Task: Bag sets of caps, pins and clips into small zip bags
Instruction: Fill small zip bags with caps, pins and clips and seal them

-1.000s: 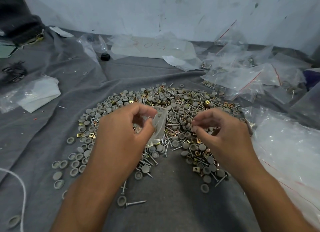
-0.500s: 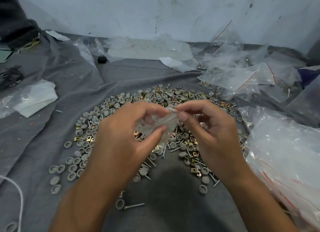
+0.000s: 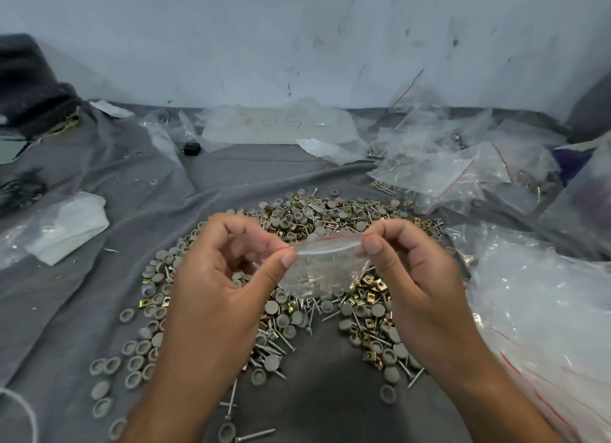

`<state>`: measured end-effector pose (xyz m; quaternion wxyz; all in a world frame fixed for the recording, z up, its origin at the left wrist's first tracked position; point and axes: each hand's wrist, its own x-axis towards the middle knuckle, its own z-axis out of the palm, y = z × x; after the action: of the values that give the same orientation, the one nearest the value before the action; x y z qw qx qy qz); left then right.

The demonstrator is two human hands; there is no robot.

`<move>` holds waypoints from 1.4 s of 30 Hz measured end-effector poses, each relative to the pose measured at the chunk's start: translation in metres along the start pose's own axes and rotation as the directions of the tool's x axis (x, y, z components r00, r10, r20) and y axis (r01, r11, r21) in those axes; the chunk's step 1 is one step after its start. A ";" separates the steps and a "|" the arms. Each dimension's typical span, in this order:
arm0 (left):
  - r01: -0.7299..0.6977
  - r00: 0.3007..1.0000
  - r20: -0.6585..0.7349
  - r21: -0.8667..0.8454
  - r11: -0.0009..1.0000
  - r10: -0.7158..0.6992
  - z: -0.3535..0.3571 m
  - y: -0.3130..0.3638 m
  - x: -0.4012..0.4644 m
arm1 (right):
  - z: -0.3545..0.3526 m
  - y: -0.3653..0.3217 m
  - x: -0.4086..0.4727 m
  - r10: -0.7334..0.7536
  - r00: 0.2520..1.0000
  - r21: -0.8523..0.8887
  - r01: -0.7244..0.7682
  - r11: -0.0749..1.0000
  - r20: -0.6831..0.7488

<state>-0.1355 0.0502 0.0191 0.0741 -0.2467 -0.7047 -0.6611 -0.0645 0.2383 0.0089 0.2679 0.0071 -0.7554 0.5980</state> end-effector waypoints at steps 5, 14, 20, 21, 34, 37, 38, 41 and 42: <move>-0.016 1.000 0.004 0.002 1.000 0.016 0.001 -0.002 0.001 | -0.005 -0.002 0.000 -0.018 0.999 -0.078 0.022 0.997 0.052; -0.072 0.992 0.106 0.018 0.997 0.070 0.010 0.002 -0.004 | 0.004 -0.005 -0.007 -0.009 0.995 -0.123 0.021 0.992 0.095; -0.121 0.990 0.086 0.120 0.985 0.111 0.012 0.006 -0.005 | 0.004 -0.006 -0.008 0.008 0.990 -0.101 0.006 0.995 0.141; -0.124 0.990 0.090 0.140 0.982 0.112 0.012 0.007 -0.005 | 0.003 -0.006 -0.007 0.001 0.989 -0.143 0.021 0.990 0.149; -0.108 0.987 0.136 0.178 0.978 0.085 0.016 0.006 -0.007 | 0.003 0.001 -0.010 -0.022 0.989 -0.362 0.075 0.929 0.149; -0.114 0.985 0.151 0.192 0.975 0.085 0.015 0.005 -0.008 | 0.004 0.001 -0.012 -0.004 0.988 -0.346 0.058 0.936 0.152; -0.129 0.984 0.150 0.208 0.970 0.099 0.015 0.006 -0.008 | 0.005 0.001 -0.012 -0.001 0.988 -0.334 0.052 0.941 0.153; -0.181 0.978 0.148 0.256 0.950 0.147 0.014 0.007 -0.007 | 0.006 -0.002 -0.011 0.005 0.988 -0.243 0.034 0.969 0.157; -0.187 0.977 0.147 0.263 0.947 0.152 0.014 0.008 -0.007 | 0.007 -0.003 -0.010 -0.003 0.987 -0.213 0.038 0.976 0.159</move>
<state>-0.1224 0.0619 0.0217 0.1200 -0.3345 -0.7692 -0.5310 -0.0581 0.2286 0.0063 0.2126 0.0331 -0.8345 0.5073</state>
